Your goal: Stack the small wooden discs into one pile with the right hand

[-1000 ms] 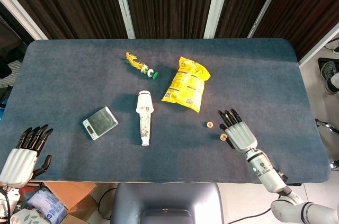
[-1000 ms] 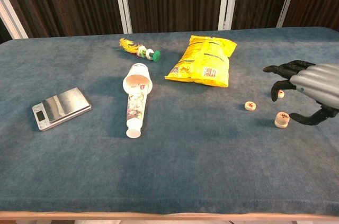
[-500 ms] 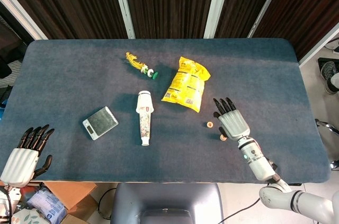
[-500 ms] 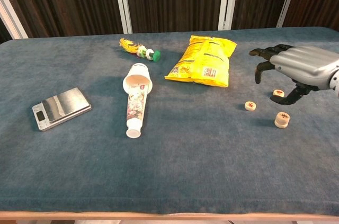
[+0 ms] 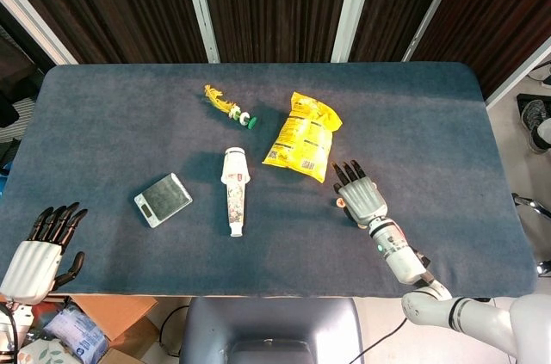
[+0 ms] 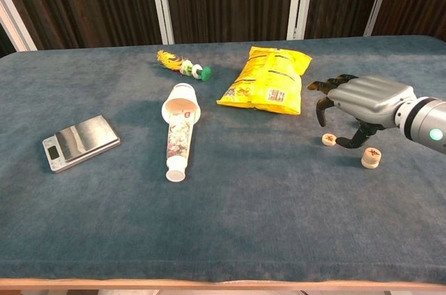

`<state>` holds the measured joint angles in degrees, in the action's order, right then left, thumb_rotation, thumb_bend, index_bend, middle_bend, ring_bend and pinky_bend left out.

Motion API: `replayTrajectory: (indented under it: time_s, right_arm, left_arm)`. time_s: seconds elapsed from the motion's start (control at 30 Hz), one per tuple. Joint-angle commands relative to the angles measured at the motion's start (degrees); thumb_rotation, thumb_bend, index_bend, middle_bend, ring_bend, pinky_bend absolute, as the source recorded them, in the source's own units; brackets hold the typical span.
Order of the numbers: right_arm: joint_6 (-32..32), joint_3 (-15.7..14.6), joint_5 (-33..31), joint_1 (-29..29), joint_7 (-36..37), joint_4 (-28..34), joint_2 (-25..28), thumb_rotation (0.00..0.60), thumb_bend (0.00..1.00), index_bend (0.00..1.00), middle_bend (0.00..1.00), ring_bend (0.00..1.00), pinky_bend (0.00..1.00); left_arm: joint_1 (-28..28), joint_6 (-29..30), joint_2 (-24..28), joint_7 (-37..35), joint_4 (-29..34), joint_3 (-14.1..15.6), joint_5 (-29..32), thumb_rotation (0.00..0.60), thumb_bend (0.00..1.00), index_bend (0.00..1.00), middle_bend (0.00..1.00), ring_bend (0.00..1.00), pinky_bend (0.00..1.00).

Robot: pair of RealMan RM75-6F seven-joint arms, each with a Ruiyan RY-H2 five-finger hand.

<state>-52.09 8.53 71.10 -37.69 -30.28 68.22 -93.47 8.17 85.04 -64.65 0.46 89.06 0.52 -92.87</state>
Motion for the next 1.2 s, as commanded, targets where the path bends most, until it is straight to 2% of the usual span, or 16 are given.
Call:
replayTrajectory:
  time_s: [0.03, 0.37, 0.57, 0.87, 1.03, 1.2]
  right_arm:
    - [0.29, -0.15, -0.20, -0.28, -0.16, -0.54, -0.39, 0.600, 0.45, 0.53, 0.04, 0.00, 0.00]
    - [1.93, -0.51, -1.61, -1.66, -0.31, -4.26, -3.08, 0.600, 0.45, 0.56, 0.04, 0.00, 0.00]
    - [1.90, -0.67, -1.95, -1.96, -0.10, -4.61, -3.39, 0.600, 0.45, 0.57, 0.04, 0.00, 0.00]
    - [0.82, -1.06, -2.00, -1.77, -0.21, -4.41, -3.08, 0.600, 0.49, 0.63, 0.04, 0.00, 0.00]
    - [-1.39, -1.30, -0.55, -1.04, 1.07, -1.63, -1.26, 0.600, 0.50, 0.65, 0.04, 0.00, 0.00]
    - [-5.06, -2.69, 3.05, 0.83, 3.69, 5.33, 3.39, 0.600, 0.50, 0.65, 0.04, 0.00, 0.00]
  left_arm:
    - [0.01, -0.03, -0.02, 0.04, 0.01, -0.01, 0.03, 0.600, 0.50, 0.00, 0.00, 0.00, 0.02]
    - [0.04, -0.03, -0.06, 0.09, -0.02, -0.16, 0.24, 0.600, 0.50, 0.00, 0.00, 0.00, 0.02]
    - [-0.01, 0.10, -0.05, 0.12, -0.04, -0.11, 0.11, 0.600, 0.50, 0.00, 0.00, 0.00, 0.02]
    - [-0.06, 0.29, -0.01, -0.07, -0.13, -0.11, 0.00, 0.600, 0.50, 0.00, 0.00, 0.00, 0.02]
    - [-0.05, 0.26, -0.03, -0.06, -0.18, -0.13, 0.02, 0.600, 0.50, 0.00, 0.00, 0.00, 0.02]
    - [-0.11, 0.40, -0.07, 0.06, -0.15, -0.14, 0.00, 0.600, 0.50, 0.00, 0.00, 0.00, 0.02]
